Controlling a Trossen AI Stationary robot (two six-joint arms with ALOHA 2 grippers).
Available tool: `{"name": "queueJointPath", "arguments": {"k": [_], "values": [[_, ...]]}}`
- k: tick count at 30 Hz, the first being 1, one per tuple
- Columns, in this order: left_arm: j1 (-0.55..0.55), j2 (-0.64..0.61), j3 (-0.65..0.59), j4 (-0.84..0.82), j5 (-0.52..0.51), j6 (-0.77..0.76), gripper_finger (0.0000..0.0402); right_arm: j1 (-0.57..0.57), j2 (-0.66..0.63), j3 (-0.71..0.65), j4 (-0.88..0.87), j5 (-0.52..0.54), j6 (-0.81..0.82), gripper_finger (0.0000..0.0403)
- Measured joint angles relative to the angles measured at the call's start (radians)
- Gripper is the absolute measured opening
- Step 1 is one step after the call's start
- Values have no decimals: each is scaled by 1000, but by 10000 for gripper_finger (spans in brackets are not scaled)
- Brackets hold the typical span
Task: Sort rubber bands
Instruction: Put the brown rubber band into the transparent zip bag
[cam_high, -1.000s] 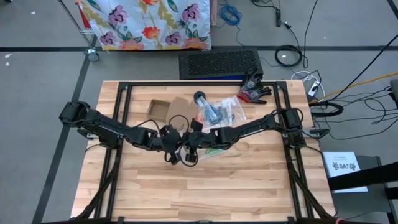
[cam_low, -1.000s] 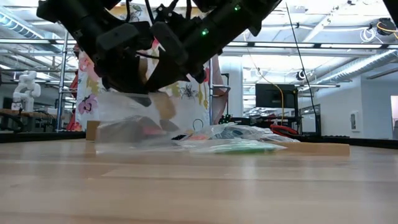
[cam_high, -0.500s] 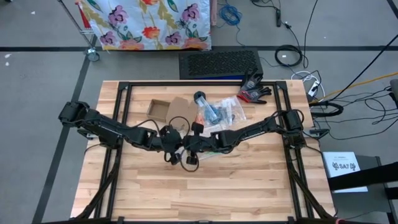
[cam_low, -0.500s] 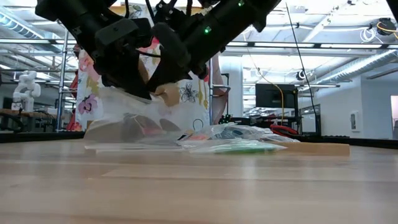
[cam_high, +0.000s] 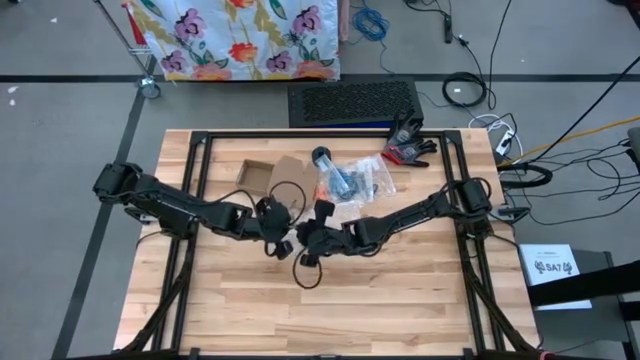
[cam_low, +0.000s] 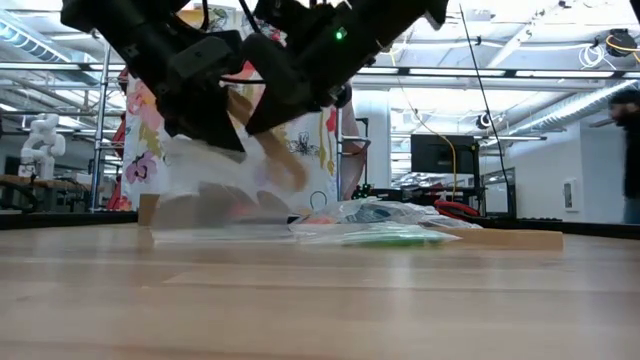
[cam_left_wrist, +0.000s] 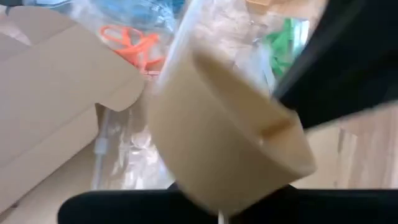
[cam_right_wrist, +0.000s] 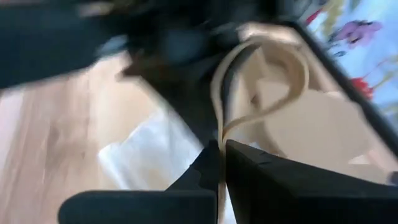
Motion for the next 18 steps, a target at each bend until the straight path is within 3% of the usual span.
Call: {"name": "queueJointPath", "arguments": {"k": [4,18], "values": [[-1,0,0,-7,14,0,0,-8,-13,1,11,37,-3,0],[2,4,-7,-10,25,0,0,-88,52,4,-5,-272,73,0]]}}
